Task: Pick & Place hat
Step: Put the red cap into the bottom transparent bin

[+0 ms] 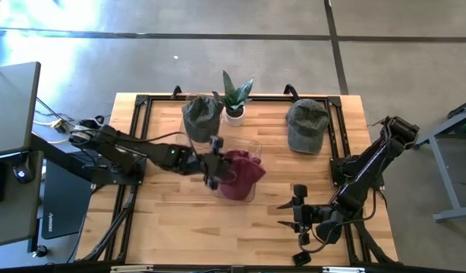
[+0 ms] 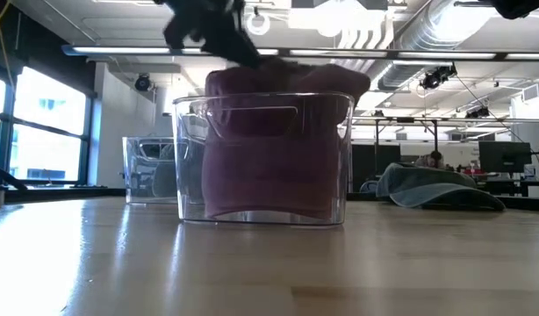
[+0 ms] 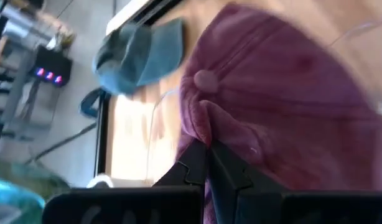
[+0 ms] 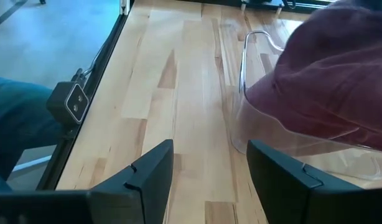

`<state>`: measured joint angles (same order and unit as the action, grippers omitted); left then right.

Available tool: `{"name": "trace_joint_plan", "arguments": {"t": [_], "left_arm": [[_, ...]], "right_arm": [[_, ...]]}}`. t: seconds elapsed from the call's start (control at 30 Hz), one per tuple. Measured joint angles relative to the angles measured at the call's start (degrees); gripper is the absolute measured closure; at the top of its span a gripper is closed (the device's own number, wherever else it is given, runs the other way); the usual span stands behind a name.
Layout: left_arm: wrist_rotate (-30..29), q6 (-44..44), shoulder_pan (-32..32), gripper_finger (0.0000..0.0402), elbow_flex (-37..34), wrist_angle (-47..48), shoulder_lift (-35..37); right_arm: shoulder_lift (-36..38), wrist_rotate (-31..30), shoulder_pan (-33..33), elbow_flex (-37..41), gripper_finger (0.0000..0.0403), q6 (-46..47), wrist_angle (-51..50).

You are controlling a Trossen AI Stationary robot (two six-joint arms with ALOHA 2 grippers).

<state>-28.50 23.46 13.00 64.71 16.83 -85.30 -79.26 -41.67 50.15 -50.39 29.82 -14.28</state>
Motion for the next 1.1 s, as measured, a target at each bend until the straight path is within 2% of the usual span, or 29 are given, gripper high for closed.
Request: {"name": "trace_joint_plan", "arguments": {"t": [0.17,0.27,0.37,0.53,0.63,0.83,0.93,1.03,1.1], "left_arm": [[-0.16,-6.64,-3.89,0.0399,-1.08,-0.45,-0.02],[6.73,-10.89,-6.3,0.0384,-1.07,-0.41,-0.02],[11.95,-14.05,-7.67,0.0349,-0.27,0.71,-0.02],[12.33,-18.28,-7.74,0.0283,5.36,10.84,2.85],[10.9,-24.52,-7.04,0.0267,8.63,22.41,3.3],[8.31,-28.46,0.02,0.0283,9.37,27.43,3.34],[1.77,-31.02,4.54,0.0308,6.64,26.51,2.63],[-5.07,-34.52,6.29,0.0337,2.02,26.53,2.12],[-9.39,-36.07,5.97,0.0356,-1.28,21.12,1.82]], "right_arm": [[0.0,-0.08,-0.02,0.0,0.0204,0.02,0.22],[0.0,-0.16,-0.05,0.0,0.0203,0.0,0.51],[-0.89,-0.26,-0.47,0.0,0.0203,0.18,1.87],[-4.8,-0.03,-3.28,0.0,0.0203,-0.34,5.08],[-6.54,0.4,-6.15,0.04,0.0205,-2.85,9.12],[-6.99,4.91,-14.06,0.0,0.0234,-6.8,15.69],[-7.0,9.61,-19.55,0.0,0.0267,-6.24,14.99],[-7.06,11.52,-25.07,0.02,0.0304,-6.88,14.54],[-7.06,12.29,-28.56,0.0,0.0329,-7.68,13.78]]}}
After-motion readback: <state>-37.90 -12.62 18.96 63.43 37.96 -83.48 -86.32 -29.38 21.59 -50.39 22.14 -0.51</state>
